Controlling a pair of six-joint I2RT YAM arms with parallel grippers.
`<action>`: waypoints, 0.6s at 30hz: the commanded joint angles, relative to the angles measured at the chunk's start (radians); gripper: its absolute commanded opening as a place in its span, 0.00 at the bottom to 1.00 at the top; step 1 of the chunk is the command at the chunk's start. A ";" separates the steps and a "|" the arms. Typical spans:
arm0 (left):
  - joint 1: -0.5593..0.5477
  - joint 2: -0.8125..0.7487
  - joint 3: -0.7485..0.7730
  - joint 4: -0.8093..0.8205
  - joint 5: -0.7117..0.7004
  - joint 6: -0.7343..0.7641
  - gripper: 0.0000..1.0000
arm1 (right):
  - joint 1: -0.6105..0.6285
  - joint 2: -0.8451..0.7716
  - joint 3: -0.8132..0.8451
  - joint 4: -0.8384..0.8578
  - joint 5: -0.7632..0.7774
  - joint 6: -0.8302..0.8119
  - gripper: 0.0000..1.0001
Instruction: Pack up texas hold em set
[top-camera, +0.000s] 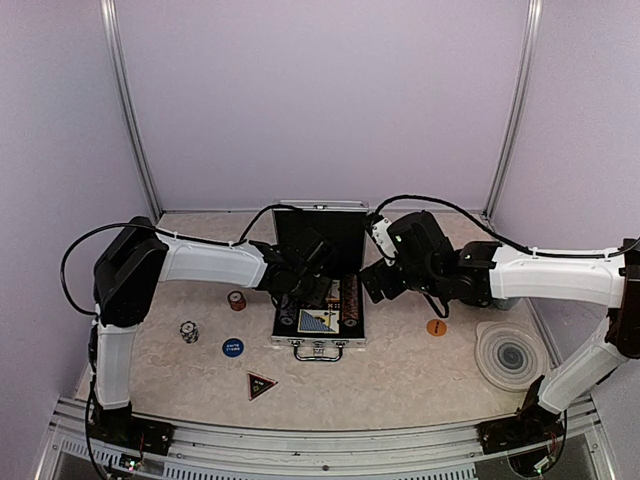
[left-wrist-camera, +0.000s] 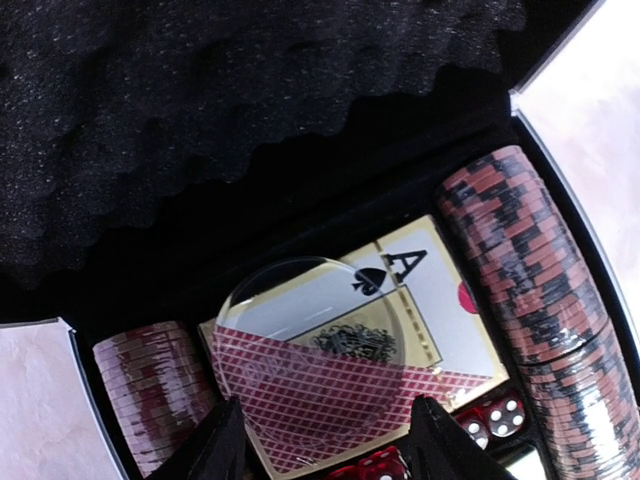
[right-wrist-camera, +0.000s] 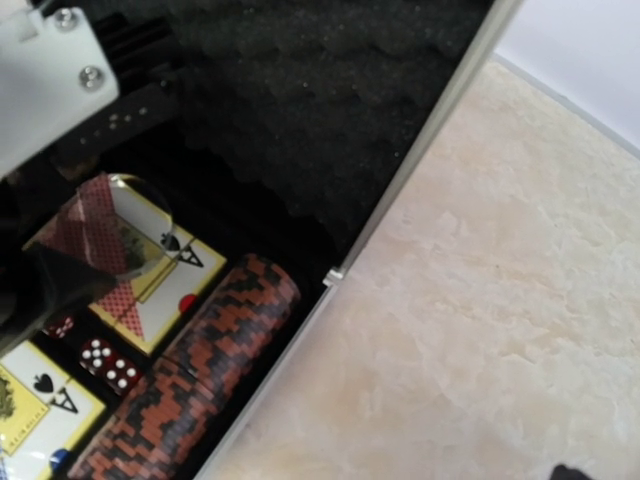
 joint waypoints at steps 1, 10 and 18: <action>0.017 0.025 -0.004 0.008 -0.029 -0.018 0.54 | -0.011 -0.027 -0.009 0.017 -0.005 0.017 0.99; 0.028 0.035 0.000 0.011 -0.058 -0.041 0.51 | -0.011 -0.028 -0.012 0.013 -0.005 0.019 0.99; 0.037 0.023 -0.006 0.005 -0.090 -0.069 0.48 | -0.010 -0.019 -0.009 0.017 -0.008 0.020 0.99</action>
